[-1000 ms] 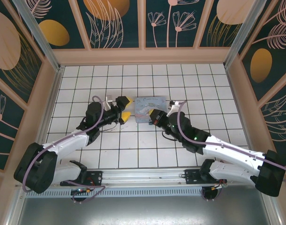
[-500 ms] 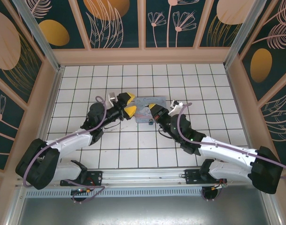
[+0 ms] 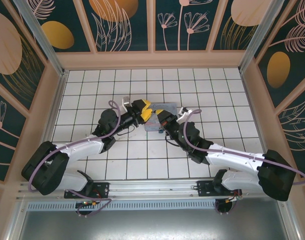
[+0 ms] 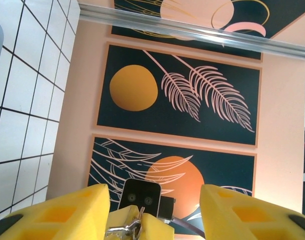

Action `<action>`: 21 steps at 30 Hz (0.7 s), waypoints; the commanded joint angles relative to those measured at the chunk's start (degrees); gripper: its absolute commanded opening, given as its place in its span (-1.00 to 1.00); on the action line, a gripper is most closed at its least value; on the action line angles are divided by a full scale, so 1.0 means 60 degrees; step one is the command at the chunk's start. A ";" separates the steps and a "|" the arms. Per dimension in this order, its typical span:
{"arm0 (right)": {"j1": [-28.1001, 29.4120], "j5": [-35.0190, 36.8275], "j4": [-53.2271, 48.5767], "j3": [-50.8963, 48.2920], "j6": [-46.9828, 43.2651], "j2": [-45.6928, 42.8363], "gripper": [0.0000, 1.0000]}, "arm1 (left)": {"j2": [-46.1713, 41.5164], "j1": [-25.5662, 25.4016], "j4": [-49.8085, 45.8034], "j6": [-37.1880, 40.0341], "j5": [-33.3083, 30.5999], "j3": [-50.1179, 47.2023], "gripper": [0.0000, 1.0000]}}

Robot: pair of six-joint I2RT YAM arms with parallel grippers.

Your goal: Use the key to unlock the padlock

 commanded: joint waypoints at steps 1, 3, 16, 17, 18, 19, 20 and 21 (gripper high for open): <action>-0.0065 0.0102 0.0470 -0.0070 0.0231 0.0153 -1.00 | 0.0124 -0.0104 0.0617 -0.0062 -0.0124 0.0305 -0.08; -0.0065 0.0108 0.0440 -0.0121 0.0310 0.0190 -1.00 | 0.0105 -0.0118 0.0639 -0.0063 -0.0124 0.0305 -0.16; -0.0058 0.0083 0.0563 -0.0249 0.0411 0.0197 -1.00 | 0.0200 -0.0119 0.0554 0.0056 -0.0111 0.0144 -0.07; -0.0065 0.0075 0.0564 -0.0204 0.0377 0.0196 -1.00 | 0.0246 -0.0126 0.0548 0.0055 -0.0111 0.0130 -0.04; -0.0065 0.0050 0.0579 -0.0169 0.0358 0.0213 -1.00 | 0.0261 -0.0126 0.0563 0.0062 -0.0111 0.0095 -0.03; -0.0054 0.0031 0.0575 -0.0137 0.0327 0.0217 -1.00 | 0.0298 -0.0119 0.0567 0.0080 -0.0111 0.0087 -0.02; -0.0061 0.0010 0.0573 -0.0105 0.0309 0.0242 -1.00 | 0.0320 -0.0124 0.0567 0.0084 -0.0111 0.0071 -0.01; -0.0065 0.0008 0.0588 -0.0075 0.0305 0.0261 -1.00 | 0.0360 -0.0120 0.0588 0.0094 -0.0109 0.0059 -0.01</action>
